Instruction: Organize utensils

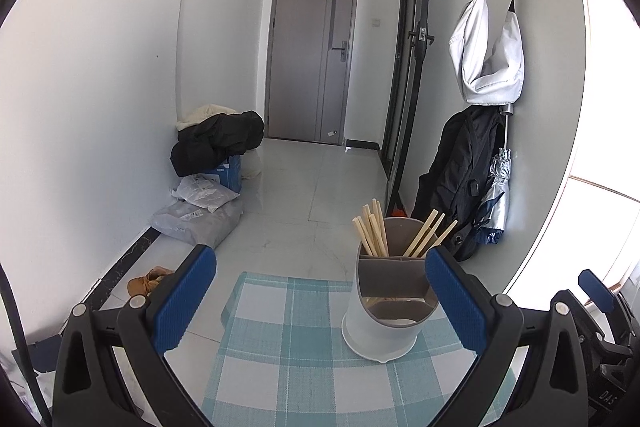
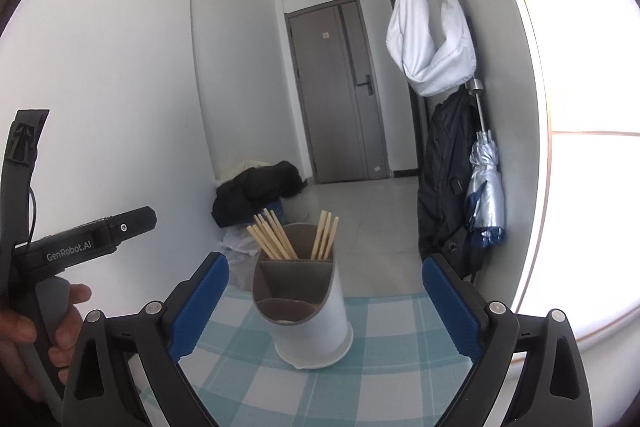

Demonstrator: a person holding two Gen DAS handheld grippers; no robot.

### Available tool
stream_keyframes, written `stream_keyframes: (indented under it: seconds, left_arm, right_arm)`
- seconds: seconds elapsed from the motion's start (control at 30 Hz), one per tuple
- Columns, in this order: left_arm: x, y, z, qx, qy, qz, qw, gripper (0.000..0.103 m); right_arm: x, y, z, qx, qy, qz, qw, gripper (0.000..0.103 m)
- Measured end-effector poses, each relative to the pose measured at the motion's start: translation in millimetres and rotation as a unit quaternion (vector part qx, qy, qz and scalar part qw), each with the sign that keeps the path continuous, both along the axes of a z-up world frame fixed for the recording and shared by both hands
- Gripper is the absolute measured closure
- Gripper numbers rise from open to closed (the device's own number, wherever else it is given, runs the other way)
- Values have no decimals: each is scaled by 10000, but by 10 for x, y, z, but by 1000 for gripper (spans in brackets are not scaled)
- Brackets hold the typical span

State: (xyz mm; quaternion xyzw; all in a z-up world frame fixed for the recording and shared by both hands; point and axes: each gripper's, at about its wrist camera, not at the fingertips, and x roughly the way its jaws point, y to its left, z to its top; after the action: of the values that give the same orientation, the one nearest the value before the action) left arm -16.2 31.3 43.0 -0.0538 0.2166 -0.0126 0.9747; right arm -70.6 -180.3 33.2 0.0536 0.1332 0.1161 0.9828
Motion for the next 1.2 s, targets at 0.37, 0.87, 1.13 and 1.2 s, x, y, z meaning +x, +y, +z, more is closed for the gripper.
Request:
stream_keyframes:
  seconds: [0.37,0.87,1.13,1.2]
  left_arm:
    - [-6,-29,-37,16,72,-41,10000,1]
    - [7,-38,-43,16,151,-94,9998,1]
    - [-5,-34,-43,6,142,-101,9998,1]
    - [-6,-39,-42,18,136,-85,9999,1]
  right_arm:
    - [-8,-2,-26,11,21,-19,10000,3]
    - [17,-57,-62,163,143,-16,9998,3]
    - [-1,-69,-63,171,108,-90,9998,3]
    - [-8,-61,-64,170,102,-97,9998,3]
